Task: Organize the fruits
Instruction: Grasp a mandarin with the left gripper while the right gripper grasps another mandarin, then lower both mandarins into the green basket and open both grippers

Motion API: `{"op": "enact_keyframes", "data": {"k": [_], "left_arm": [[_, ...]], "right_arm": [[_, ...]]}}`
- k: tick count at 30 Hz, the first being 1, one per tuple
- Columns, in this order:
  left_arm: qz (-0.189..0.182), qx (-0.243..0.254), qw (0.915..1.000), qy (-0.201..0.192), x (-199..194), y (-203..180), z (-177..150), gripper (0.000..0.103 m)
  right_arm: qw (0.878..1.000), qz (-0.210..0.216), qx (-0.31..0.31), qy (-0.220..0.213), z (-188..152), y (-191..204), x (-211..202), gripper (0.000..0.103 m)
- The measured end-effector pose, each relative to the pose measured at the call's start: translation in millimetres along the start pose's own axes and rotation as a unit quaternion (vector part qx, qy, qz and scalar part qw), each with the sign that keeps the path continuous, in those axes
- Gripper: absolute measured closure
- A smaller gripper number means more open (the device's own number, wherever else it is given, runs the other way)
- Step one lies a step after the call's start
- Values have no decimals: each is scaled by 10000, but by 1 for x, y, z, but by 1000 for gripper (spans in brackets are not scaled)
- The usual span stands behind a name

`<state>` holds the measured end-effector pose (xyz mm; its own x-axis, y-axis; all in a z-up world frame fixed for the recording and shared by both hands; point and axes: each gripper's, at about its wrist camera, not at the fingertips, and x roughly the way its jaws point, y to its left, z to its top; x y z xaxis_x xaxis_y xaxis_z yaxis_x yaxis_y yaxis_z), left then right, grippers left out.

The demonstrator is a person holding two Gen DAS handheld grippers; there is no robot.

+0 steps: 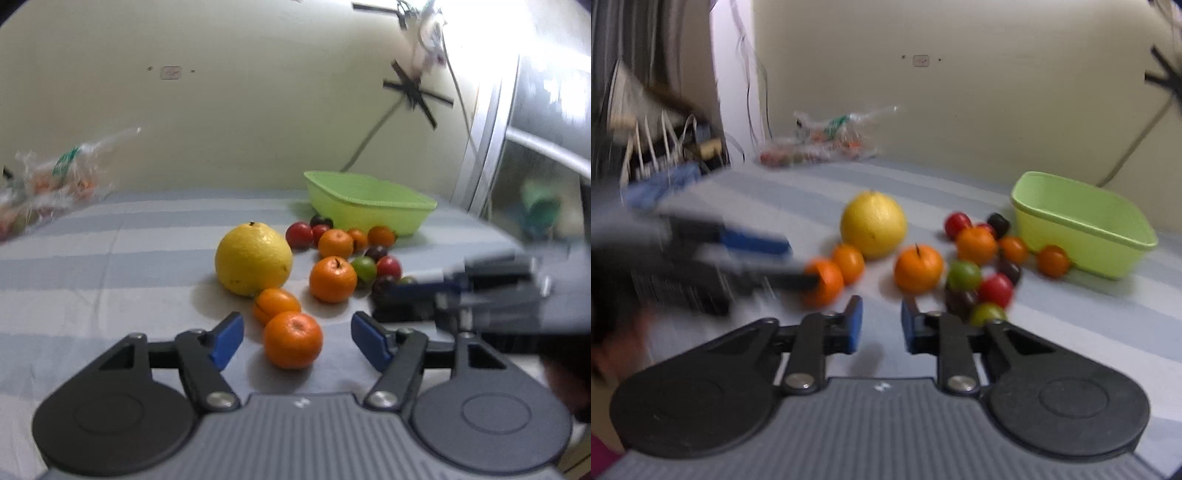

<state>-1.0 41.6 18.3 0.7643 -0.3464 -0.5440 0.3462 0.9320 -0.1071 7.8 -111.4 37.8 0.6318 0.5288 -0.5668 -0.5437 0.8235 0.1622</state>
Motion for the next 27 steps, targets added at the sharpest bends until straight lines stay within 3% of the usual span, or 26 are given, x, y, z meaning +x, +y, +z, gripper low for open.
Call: {"op": "enact_keyframes", "data": {"k": [1, 3, 11, 15, 17, 18, 21, 24, 27], "left_arm": [[60, 92, 9999, 72, 7, -3, -1, 46], [146, 61, 9996, 218, 17, -1, -4, 64], [-177, -398, 9990, 41, -26, 36, -25, 64], [-170, -588, 9981, 75, -34, 49, -31, 64], [-165, -709, 9973, 137, -31, 50, -30, 64], [-178, -752, 9969, 166, -31, 51, -29, 64], [-379, -769, 9963, 102, -30, 46, -15, 64], [-743, -631, 9952, -3, -19, 29, 11, 64], [-1223, -469, 9913, -113, 7, 6, 51, 64]], "right_arm": [[10000, 13, 75, -11, 5, -1, 2, 84], [9997, 108, 209, 23, 11, -1, 9, 84], [9993, 251, 112, 269, 16, 15, 38, 76], [9990, 154, -58, 408, 16, 21, 60, 61], [9985, 215, -109, 496, 14, 23, 67, 64], [9983, 243, -113, 509, 13, 23, 66, 72], [9987, 373, -154, 306, 11, 18, 37, 72], [9998, 70, -166, -74, 11, -1, 0, 72], [9967, -700, -175, -375, 14, -42, -30, 72]]}}
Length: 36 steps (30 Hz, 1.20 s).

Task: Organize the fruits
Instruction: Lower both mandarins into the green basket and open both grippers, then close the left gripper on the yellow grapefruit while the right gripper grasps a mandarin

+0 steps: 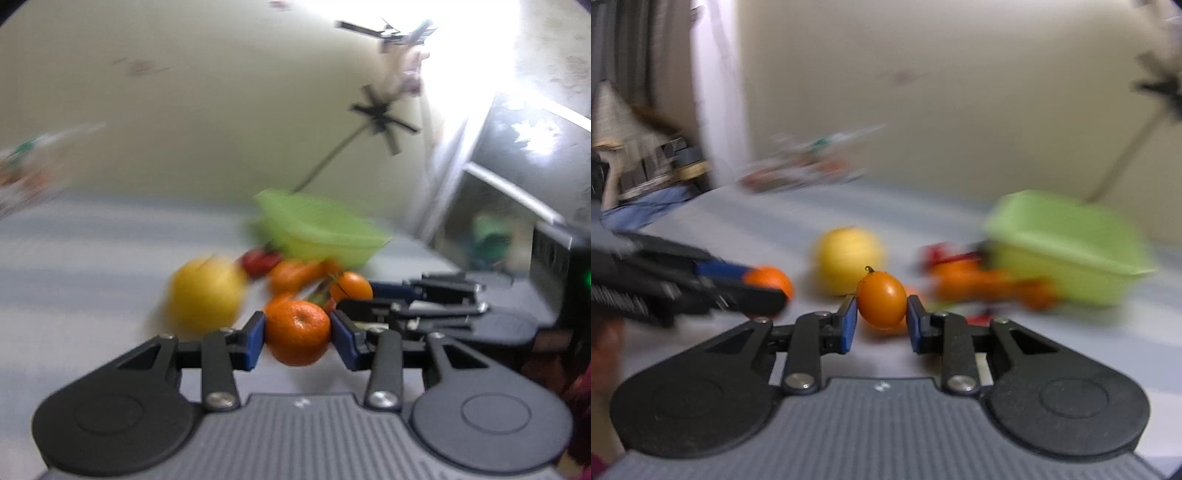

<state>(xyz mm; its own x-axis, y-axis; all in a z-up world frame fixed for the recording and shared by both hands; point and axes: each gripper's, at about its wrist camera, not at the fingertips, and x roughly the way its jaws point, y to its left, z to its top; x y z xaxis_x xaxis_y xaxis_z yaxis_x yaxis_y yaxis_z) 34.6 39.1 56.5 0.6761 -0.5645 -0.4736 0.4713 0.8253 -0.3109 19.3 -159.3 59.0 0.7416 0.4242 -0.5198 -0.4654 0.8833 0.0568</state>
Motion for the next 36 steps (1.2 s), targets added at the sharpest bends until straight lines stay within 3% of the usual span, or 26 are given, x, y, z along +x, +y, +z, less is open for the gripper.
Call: {"op": "enact_keyframes", "data": {"k": [4, 9, 13, 18, 21, 24, 30, 36], "left_arm": [[-393, 13, 9992, 59, 73, -20, 56, 64], [-192, -285, 9980, 527, 168, -21, 98, 64], [169, -269, 9947, 976, 214, -22, 106, 64], [505, -90, 9916, 1187, 231, -20, 97, 55], [570, -125, 9912, 1185, 229, -22, 102, 49], [367, -110, 9950, 923, 201, -25, 104, 50], [-171, -206, 9996, 68, 86, -15, 78, 45], [451, -474, 9976, -244, 7, 23, 25, 45]], "right_arm": [[9970, -704, 237, -228, 22, -66, -8, 72], [9947, -952, 375, -65, 46, -116, 27, 72], [9951, -926, 296, 206, 49, -134, 59, 71], [9945, -917, 300, 401, 38, -136, 75, 70], [9943, -920, 426, 344, 35, -136, 72, 63], [9947, -878, 524, 111, 36, -133, 54, 62], [9946, -422, 923, -224, 16, -108, 7, 62], [9966, 180, 777, -217, -14, -46, -15, 62]]}}
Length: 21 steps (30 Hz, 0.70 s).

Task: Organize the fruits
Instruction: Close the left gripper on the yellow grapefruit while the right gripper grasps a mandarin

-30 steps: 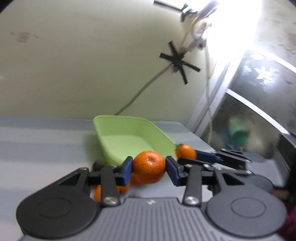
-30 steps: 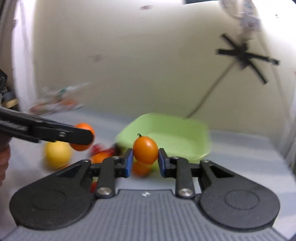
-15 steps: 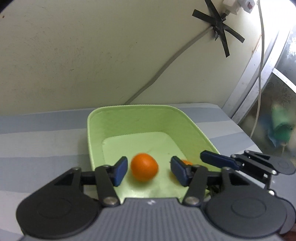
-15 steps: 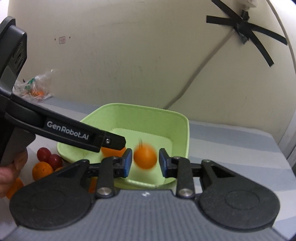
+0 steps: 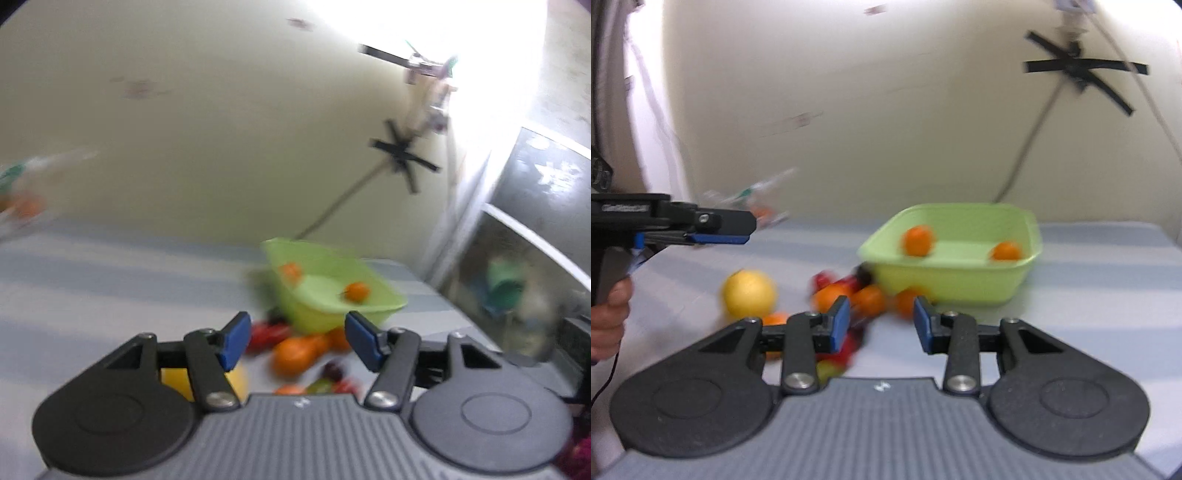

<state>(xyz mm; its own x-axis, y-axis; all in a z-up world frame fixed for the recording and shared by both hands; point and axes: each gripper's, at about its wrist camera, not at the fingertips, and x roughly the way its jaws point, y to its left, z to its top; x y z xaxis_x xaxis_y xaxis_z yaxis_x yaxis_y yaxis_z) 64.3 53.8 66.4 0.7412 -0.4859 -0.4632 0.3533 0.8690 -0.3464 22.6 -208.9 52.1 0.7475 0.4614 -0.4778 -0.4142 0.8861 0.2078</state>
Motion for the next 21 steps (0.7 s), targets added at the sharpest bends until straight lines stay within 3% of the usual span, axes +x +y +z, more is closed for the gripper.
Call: {"op": "enact_keyframes", "data": {"k": [3, 7, 10, 12, 14, 19, 21], "left_arm": [[160, -356, 9992, 91, -13, 24, -22, 45], [284, -435, 9986, 12, -19, 30, -30, 43], [345, -384, 9986, -82, -15, 31, -27, 30], [345, -189, 9992, -92, -7, 27, -25, 17], [476, 52, 9988, -57, 4, 23, -24, 11], [663, 316, 9972, 132, 31, 23, -31, 16], [882, 497, 9948, 71, 36, 20, -35, 30]], "right_arm": [[9991, 209, -350, 118, -10, 33, 12, 62], [9941, 281, -1020, 252, -12, 74, 32, 61], [9867, 143, -1598, 272, -12, 93, 52, 47], [9819, 26, -1854, 391, -13, 98, 68, 47], [9766, -53, -2087, 518, -13, 100, 83, 47], [9559, -281, -2886, 460, -21, 110, 106, 49], [9492, -329, -3105, 397, -27, 113, 108, 52]]}}
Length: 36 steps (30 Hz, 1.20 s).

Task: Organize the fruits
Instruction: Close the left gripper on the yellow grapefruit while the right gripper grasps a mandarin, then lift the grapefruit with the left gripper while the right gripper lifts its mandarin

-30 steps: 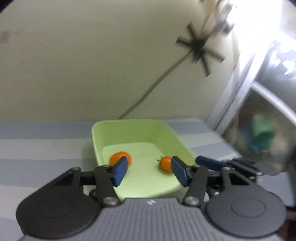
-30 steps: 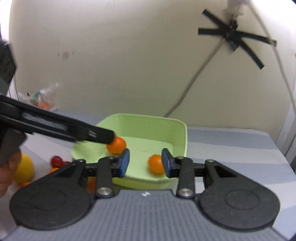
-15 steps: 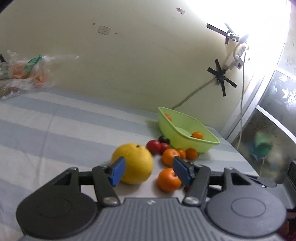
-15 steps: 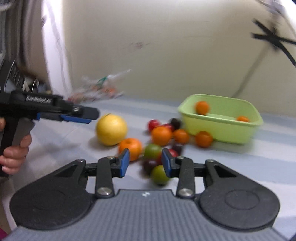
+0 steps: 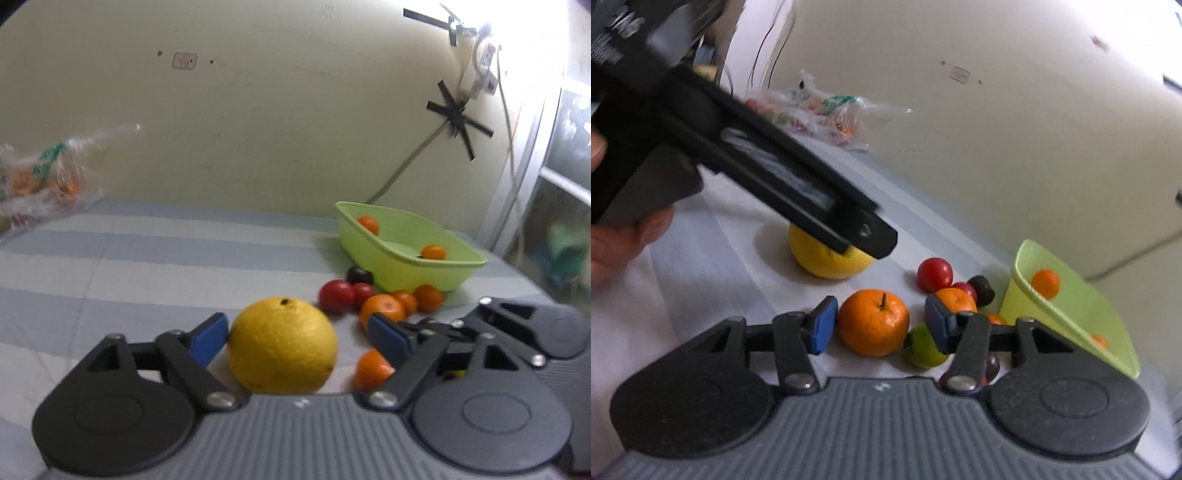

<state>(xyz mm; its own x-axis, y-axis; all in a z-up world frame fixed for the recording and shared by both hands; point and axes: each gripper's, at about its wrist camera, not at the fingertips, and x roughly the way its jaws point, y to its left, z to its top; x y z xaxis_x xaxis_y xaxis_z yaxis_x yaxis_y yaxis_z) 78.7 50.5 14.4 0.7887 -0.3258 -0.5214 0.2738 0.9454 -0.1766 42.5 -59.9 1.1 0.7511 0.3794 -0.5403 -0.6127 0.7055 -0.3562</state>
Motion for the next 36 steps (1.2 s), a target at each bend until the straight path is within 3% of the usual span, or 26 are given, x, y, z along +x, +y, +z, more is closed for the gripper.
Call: {"op": "enact_keyframes", "data": {"k": [1, 3, 8, 16, 22, 29, 36], "left_arm": [[119, 93, 9999, -56, 0, -1, -1, 35], [123, 126, 9998, -111, 0, 2, -3, 39], [-38, 38, 9999, -109, -8, 10, -3, 40], [-420, 14, 9991, 7, -44, 8, -18, 40], [-498, 143, 9987, 23, -58, -1, -32, 41], [-445, 111, 9988, -149, -52, 3, -32, 39], [-345, 69, 9992, -184, -52, 2, -29, 28]], "right_arm": [[10000, -11, -56, -16, 0, 2, 0, 59], [10000, -76, -15, -27, 2, 2, -7, 59], [9994, 66, 328, -126, -1, -1, -27, 60], [9904, 788, 1135, 32, -15, -12, -56, 59], [9834, 825, 1618, 25, -23, -17, -62, 59], [9824, 878, 1646, 108, -27, -7, -62, 57], [9799, 891, 1784, 70, -32, -9, -66, 55]]}}
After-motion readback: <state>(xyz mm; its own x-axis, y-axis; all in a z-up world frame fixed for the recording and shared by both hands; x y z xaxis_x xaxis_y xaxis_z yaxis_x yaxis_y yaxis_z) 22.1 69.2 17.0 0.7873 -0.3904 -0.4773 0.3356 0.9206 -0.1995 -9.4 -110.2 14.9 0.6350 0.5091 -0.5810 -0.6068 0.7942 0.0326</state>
